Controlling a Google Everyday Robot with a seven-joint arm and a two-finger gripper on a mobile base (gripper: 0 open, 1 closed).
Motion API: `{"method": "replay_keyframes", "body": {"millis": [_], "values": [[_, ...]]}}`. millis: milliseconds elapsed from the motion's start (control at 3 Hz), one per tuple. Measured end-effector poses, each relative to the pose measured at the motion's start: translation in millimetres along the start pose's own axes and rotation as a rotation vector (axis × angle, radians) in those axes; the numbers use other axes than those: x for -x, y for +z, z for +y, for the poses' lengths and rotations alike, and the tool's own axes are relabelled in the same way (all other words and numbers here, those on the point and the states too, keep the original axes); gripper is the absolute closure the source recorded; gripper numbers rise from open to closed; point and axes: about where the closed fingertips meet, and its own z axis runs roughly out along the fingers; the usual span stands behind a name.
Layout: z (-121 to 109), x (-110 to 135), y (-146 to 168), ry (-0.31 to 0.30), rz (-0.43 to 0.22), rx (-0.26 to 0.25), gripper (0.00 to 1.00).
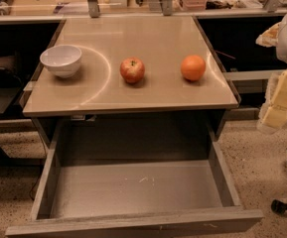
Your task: Place apple into top drawer
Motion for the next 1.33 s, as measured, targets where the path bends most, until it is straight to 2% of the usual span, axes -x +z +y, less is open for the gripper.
{"method": "replay_keyframes", "body": {"millis": [333, 1000, 1333], "values": [[-5.6, 11.0, -1.5, -0.003, -0.012, -0.004, 0.00], [-44.9, 77.8, 14.0, -0.096, -0.065, 0.013, 0.00], [-44.9, 77.8, 14.0, -0.096, -0.065, 0.013, 0.00]]}}
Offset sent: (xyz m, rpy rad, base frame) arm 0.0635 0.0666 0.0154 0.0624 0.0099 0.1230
